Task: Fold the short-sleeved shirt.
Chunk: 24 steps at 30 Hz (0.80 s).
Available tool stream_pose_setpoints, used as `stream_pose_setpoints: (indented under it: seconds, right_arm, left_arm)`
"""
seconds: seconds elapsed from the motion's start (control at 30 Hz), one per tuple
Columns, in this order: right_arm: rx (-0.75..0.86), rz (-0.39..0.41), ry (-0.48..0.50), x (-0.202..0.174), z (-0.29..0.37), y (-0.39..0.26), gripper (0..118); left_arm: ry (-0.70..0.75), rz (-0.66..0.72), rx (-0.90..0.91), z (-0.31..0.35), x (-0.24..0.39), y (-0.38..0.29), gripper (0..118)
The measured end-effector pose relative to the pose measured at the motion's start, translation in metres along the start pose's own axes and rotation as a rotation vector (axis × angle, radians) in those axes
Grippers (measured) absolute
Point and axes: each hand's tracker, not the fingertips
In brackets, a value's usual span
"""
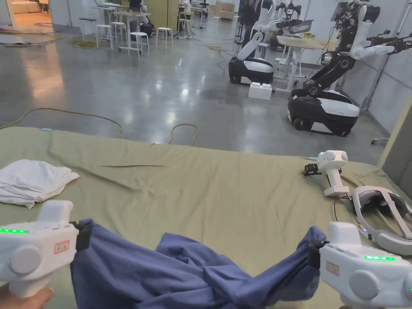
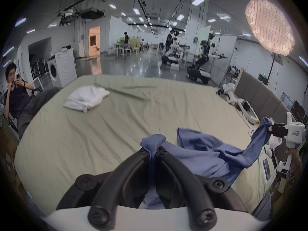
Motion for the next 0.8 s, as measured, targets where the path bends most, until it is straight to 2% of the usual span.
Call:
stream_pose_setpoints:
  seconds: [0.17,0.27,0.4,0.8]
  right_arm:
    - [0.118,-0.017,-0.043,0.018,0.04,0.046,7]
    - [0.172,0.018,-0.084,0.023,0.058,0.073,7]
    - [0.245,-0.01,-0.088,0.028,0.074,0.108,7]
    - [0.4,0.037,-0.152,0.0,0.082,0.207,7]
  left_arm:
    - [0.054,0.021,0.094,0.04,-0.017,0.049,8]
    - [0.077,0.04,0.139,0.058,-0.029,0.079,8]
    - [0.104,0.031,0.202,0.075,-0.034,0.118,8]
    - [0.138,0.028,0.288,0.074,-0.047,0.223,8]
